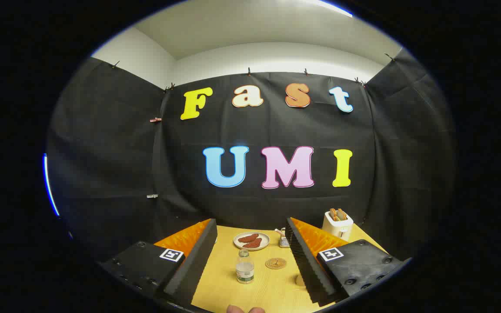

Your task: Take the bottle from table, then pour the juice into the cup, finally place the bottle on the coaster

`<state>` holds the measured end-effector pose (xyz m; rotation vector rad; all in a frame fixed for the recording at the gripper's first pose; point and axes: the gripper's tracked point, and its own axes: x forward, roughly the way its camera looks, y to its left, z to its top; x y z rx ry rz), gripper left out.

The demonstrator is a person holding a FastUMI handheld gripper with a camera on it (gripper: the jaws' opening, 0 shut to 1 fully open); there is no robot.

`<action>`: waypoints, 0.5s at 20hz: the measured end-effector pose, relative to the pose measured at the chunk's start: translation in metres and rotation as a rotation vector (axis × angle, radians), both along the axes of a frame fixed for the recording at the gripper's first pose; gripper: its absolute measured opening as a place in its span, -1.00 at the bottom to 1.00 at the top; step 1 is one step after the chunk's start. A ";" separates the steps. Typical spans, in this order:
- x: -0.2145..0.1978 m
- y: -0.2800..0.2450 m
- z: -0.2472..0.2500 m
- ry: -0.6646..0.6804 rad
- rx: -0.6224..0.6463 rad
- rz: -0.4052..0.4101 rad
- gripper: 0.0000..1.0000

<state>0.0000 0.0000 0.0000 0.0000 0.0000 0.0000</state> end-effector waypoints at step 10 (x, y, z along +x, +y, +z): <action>0.007 0.006 -0.005 -0.022 -0.007 -0.006 0.93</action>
